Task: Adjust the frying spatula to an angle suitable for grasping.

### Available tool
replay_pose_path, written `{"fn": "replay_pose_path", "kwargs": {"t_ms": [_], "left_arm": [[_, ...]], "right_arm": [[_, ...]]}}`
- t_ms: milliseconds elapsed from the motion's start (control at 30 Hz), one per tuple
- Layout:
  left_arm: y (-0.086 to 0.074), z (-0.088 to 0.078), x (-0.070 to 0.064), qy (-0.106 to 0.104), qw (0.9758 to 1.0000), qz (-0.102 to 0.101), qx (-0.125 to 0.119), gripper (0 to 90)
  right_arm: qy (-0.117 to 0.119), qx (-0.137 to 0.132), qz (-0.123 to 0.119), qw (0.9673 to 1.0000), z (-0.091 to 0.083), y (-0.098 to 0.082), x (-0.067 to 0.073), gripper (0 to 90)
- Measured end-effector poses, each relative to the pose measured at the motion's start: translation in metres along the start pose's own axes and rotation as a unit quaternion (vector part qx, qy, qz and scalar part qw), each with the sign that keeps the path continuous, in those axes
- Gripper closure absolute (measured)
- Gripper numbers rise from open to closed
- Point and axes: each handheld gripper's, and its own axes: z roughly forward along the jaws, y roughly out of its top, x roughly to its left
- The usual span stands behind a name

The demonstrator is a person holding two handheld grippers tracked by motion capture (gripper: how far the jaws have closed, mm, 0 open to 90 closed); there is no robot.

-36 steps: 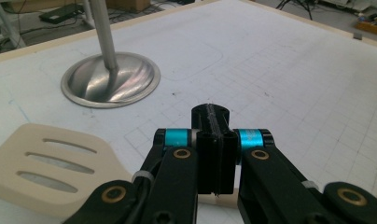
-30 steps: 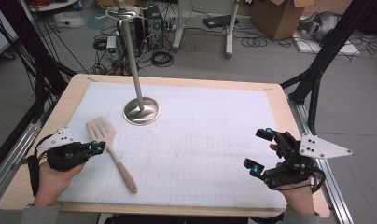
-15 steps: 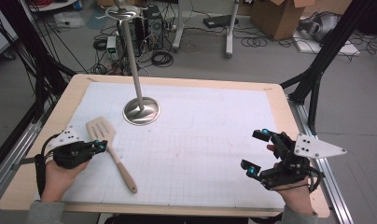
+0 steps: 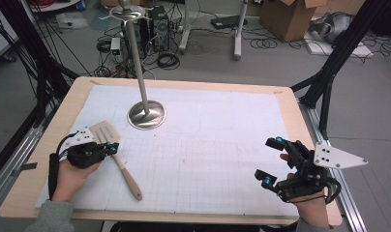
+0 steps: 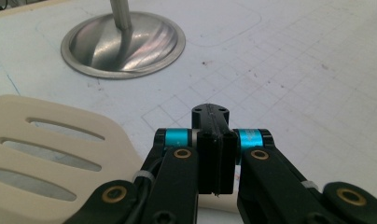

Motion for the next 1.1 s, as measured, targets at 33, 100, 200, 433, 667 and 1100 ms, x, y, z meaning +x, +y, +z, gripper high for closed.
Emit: {"fn": "replay_pose_path", "kwargs": {"t_ms": [33, 100, 200, 433, 667, 1100], "left_arm": [[0.000, 0.002, 0.001, 0.002, 1.0000, -0.001, 0.005, 89.6], [-0.001, 0.005, 0.002, 0.002, 0.9999, 0.002, 0.014, 89.6], [-0.002, 0.010, 0.003, 0.002, 0.9997, 0.000, 0.023, 89.6], [-0.003, 0.017, 0.005, 0.005, 0.9992, 0.005, 0.040, 89.6], [-0.006, 0.027, 0.006, 0.016, 0.9976, 0.011, 0.067, 89.6], [-0.010, 0.035, 0.009, 0.018, 0.9958, 0.004, 0.090, 89.6]], "right_arm": [[-0.001, -0.001, 0.000, 1.0000, -0.001, 0.001, 0.001, 3.4], [0.000, -0.002, -0.004, 1.0000, -0.002, 0.002, 0.003, 3.5], [-0.007, 0.000, -0.009, 0.9999, -0.003, 0.001, 0.005, 3.4], [-0.021, 0.019, -0.008, 0.9996, -0.002, -0.002, 0.004, 3.5], [-0.019, 0.021, -0.011, 0.9995, -0.001, -0.002, 0.005, 3.5], [-0.018, 0.030, -0.014, 0.9993, -0.001, -0.004, 0.007, 3.5]]}}
